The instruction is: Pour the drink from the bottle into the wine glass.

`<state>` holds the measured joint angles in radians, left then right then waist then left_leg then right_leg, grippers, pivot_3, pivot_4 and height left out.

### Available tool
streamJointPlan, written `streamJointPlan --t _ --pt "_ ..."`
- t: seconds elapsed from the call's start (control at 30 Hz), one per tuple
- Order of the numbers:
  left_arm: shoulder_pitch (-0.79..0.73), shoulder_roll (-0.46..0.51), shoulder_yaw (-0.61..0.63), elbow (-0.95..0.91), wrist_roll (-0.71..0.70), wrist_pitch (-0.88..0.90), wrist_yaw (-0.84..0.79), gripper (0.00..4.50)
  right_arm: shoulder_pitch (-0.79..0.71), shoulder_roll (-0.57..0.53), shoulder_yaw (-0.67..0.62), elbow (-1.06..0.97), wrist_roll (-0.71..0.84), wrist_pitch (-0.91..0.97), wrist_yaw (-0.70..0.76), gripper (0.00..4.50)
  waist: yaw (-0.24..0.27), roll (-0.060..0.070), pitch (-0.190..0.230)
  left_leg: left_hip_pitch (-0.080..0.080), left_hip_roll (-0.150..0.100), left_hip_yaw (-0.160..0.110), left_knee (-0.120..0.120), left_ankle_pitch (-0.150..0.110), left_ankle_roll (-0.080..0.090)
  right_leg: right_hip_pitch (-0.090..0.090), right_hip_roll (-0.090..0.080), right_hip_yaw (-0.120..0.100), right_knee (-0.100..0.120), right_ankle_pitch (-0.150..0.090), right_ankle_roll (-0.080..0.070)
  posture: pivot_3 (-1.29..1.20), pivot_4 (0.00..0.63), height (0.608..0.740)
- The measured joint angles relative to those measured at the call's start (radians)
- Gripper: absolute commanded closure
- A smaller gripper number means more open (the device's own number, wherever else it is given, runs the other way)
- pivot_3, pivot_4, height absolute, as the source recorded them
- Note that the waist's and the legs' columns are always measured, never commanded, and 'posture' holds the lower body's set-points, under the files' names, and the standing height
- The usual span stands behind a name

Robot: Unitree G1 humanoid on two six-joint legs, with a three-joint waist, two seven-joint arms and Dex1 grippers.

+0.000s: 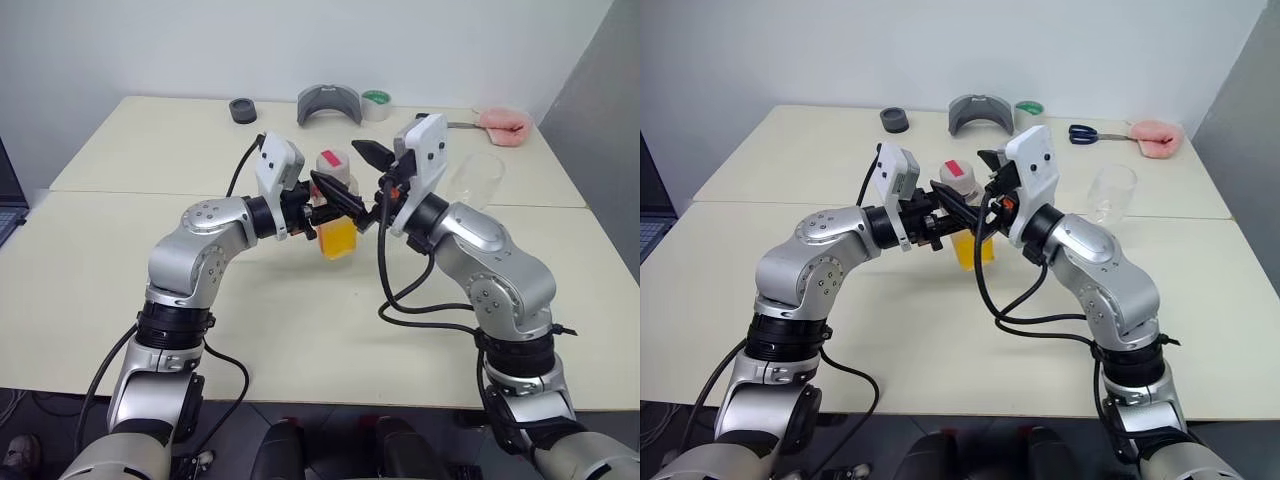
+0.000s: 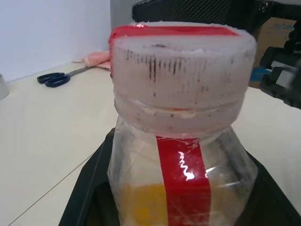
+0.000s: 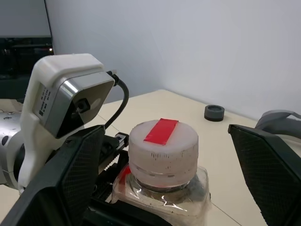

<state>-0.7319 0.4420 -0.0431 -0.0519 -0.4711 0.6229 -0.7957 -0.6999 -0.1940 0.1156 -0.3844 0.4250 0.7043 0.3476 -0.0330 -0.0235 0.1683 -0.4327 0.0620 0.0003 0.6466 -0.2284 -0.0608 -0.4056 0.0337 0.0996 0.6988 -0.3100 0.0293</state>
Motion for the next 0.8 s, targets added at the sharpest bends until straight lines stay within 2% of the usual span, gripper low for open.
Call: streamJointPlan --t 0.23,0.53,0.63,0.8 --pt "0.015 -0.005 0.000 -0.018 0.001 0.000 0.000 2.41 0.000 0.002 0.014 0.003 -0.015 -0.010 0.010 2.66 0.000 0.000 0.000 0.000 0.000 0.000 0.000 0.000 0.000 0.000 0.000 0.000 0.000 0.000 0.000 0.00 0.150 0.740" --pt "0.020 -0.005 0.000 -0.021 0.000 -0.001 -0.003 2.41 -0.001 -0.006 0.011 0.008 -0.008 -0.012 0.032 2.70 0.000 0.000 0.000 0.000 0.000 0.000 0.000 0.000 0.000 0.000 0.000 0.000 0.000 0.000 0.000 0.00 0.150 0.740" --pt "0.038 0.023 0.007 -0.043 -0.015 0.005 -0.035 2.41 -0.041 -0.038 -0.023 0.067 0.073 0.010 0.133 2.70 -0.002 0.000 0.000 0.000 0.000 0.000 0.000 0.000 0.000 0.000 0.000 0.000 0.000 0.000 0.000 0.00 0.150 0.740" --pt "0.046 0.114 0.037 -0.110 -0.120 0.073 -0.157 2.41 -0.159 -0.124 -0.057 0.212 0.228 0.039 0.397 2.70 -0.003 0.000 0.000 0.000 0.000 0.000 0.000 0.000 0.000 0.000 0.000 -0.001 0.000 0.000 0.000 0.00 0.150 0.740"
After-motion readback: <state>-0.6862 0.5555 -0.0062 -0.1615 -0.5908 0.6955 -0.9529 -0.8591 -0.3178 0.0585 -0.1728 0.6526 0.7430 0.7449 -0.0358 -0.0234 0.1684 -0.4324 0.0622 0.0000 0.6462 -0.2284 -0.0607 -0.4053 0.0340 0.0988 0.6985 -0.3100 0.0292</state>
